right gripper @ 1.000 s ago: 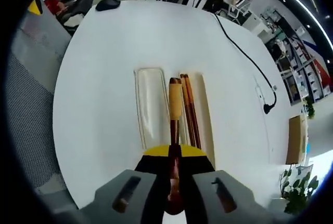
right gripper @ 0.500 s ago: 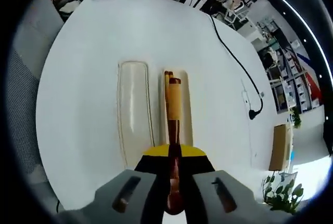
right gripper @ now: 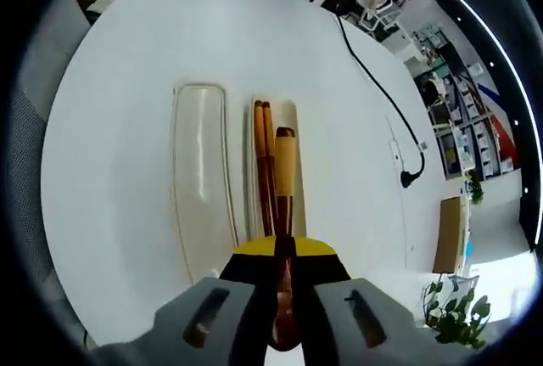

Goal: Arrange the utensils inside the cutlery case until each visible utensil rests in its matching compartment.

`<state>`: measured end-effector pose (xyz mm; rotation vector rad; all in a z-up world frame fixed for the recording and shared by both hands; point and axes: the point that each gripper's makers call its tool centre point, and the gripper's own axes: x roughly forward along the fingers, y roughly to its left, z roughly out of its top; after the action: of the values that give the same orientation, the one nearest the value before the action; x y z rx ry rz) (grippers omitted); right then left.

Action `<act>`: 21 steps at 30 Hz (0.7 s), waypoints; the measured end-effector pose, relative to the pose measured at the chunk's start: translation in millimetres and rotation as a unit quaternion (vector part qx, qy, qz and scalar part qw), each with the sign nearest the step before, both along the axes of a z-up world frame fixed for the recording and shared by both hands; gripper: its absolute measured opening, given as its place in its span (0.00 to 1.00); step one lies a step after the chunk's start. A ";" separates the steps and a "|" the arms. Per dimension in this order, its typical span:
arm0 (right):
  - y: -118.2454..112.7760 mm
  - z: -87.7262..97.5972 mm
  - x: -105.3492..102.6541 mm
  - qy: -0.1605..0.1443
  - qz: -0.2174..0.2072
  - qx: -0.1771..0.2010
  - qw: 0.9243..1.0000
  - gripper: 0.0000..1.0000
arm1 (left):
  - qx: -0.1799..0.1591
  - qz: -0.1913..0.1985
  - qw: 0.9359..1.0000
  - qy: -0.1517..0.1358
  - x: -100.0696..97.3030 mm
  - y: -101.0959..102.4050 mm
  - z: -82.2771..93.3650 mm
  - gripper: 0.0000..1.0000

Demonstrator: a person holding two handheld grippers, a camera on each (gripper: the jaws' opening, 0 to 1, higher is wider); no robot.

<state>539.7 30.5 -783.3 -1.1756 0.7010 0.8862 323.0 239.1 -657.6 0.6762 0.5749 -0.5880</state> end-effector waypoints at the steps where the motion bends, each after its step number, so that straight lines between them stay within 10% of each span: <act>1: 0.1 -1.2 0.1 0.001 0.001 -0.001 1.000 0.00 | -0.001 0.001 1.000 0.000 0.1 0.3 0.0 0.46; 21: -3.6 -18.1 20.6 0.040 -0.021 0.002 0.999 0.01 | -0.009 0.009 1.000 -0.001 0.8 3.1 1.6 0.46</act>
<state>560.3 26.9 -801.4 -1.1216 0.7860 0.9025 323.8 242.2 -656.0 0.6543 0.5728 -0.5746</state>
